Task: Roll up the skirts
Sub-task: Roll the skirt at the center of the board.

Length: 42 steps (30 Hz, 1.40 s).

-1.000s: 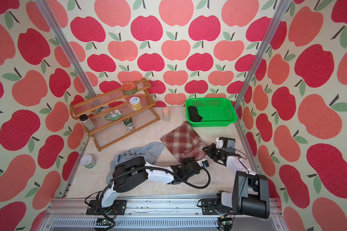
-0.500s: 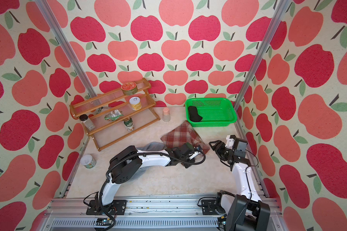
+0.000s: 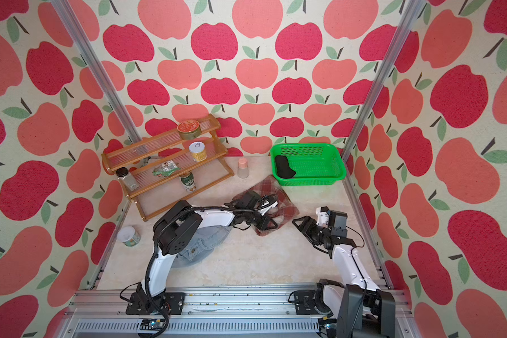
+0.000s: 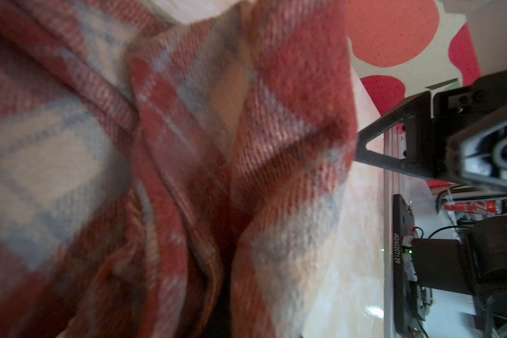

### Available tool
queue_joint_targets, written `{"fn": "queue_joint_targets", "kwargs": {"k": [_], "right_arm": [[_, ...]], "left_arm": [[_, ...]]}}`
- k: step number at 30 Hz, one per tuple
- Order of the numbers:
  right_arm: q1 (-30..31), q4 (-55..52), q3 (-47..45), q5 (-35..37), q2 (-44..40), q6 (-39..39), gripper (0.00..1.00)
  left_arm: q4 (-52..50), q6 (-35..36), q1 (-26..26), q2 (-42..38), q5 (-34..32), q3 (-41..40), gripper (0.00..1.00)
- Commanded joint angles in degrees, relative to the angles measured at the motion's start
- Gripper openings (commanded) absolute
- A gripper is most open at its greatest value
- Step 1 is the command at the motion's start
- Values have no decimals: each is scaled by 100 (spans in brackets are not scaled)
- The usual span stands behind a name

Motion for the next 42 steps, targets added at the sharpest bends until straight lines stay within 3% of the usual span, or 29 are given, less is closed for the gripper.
{"fn": "queue_joint_targets", "kwargs": {"k": [1, 9, 26, 35, 39, 42], "right_arm": [[79, 806, -164, -126, 334, 104, 74], [302, 2016, -75, -267, 1573, 379, 73], [809, 3594, 212, 134, 3131, 624, 73], [988, 4849, 323, 32, 4131, 1162, 73], [1177, 5275, 448, 15, 4504, 1299, 74], [1233, 5556, 529, -2, 4794, 1430, 70]], "left_arm": [[-2, -647, 152, 386, 529, -11, 12], [129, -1393, 380, 838, 1001, 304, 11], [-31, -2433, 772, 1342, 1685, 583, 12], [-399, -2441, 822, 1516, 2052, 856, 12], [-992, -2136, 837, 1569, 2023, 1072, 12], [-1242, -2068, 871, 1607, 2005, 1160, 12]]}}
